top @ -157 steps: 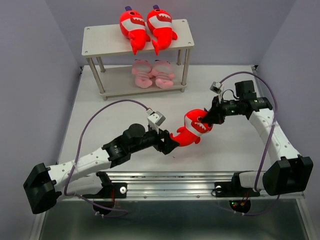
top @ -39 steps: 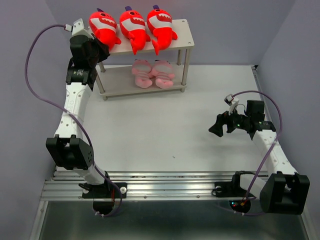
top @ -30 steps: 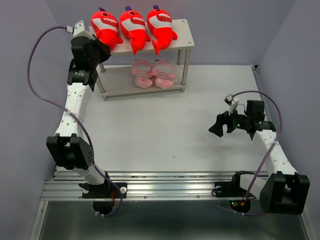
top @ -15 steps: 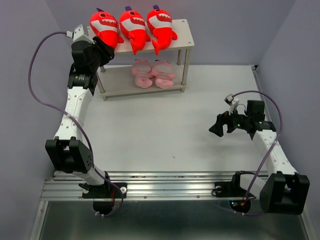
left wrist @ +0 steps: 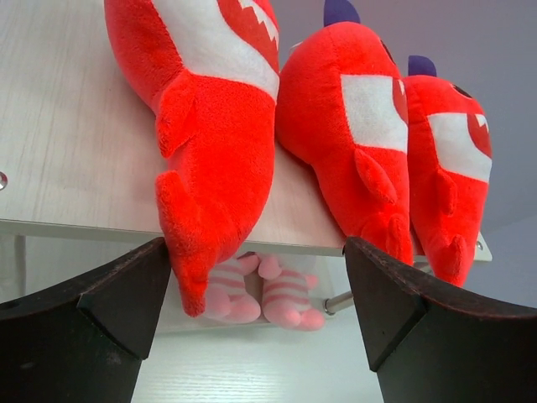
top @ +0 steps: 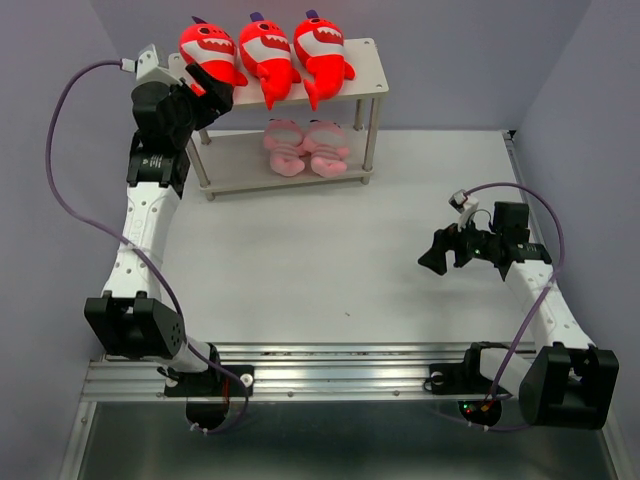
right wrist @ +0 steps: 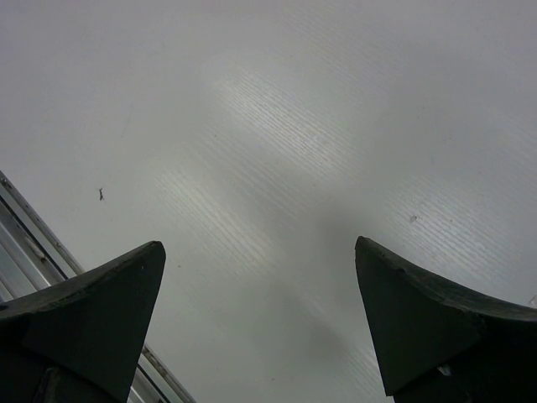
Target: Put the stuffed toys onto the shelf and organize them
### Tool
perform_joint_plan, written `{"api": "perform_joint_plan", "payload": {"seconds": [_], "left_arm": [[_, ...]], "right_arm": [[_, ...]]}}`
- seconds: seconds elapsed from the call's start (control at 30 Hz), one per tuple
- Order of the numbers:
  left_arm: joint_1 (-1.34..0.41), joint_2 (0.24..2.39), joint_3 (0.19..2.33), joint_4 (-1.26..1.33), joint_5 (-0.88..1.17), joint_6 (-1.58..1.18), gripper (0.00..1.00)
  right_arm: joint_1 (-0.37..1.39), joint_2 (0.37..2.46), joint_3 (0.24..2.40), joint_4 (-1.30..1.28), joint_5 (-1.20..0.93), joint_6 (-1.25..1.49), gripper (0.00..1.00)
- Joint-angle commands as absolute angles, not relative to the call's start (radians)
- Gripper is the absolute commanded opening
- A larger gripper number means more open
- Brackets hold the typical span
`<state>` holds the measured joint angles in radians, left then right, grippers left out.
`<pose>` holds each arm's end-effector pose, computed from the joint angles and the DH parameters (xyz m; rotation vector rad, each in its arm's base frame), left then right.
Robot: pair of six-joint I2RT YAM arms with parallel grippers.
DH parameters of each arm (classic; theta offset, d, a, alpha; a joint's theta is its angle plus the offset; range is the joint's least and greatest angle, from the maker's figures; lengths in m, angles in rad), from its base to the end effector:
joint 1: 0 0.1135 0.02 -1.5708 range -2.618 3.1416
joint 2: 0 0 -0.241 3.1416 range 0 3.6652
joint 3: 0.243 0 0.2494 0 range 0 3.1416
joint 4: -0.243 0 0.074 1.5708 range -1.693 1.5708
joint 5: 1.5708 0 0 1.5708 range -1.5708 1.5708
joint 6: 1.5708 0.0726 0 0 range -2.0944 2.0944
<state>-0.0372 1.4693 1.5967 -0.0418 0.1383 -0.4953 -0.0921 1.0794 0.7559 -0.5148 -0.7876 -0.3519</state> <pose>0.3728 -0.0239 0.4560 -0.2310 1.4911 -0.5318 0.2423 0.0293 0.2128 -0.6268 2.1163 0.6994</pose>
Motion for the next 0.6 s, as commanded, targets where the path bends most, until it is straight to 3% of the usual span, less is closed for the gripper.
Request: {"api": "perform_joint_plan", "payload": {"seconds": [0.0, 0.2, 0.37, 0.57], "left_arm": [[-0.035, 1.404, 1.624, 0.002, 0.153, -0.473, 0.95], [-0.034, 1.326, 1.577, -0.055, 0.068, -0.379, 0.96], [-0.032, 1.175, 1.510, -0.094, -0.052, -0.282, 0.99], [-0.034, 0.950, 1.369, -0.089, -0.045, -0.227, 0.99]], "right_arm": [[-0.098, 1.071, 0.761, -0.477, -0.775, -0.368, 1.00], [-0.107, 1.066, 0.765, -0.476, -0.730, -0.365, 1.00], [-0.143, 1.037, 0.761, -0.460, -0.695, -0.348, 1.00], [-0.161, 0.980, 0.744, -0.387, -0.571, -0.265, 1.00]]}}
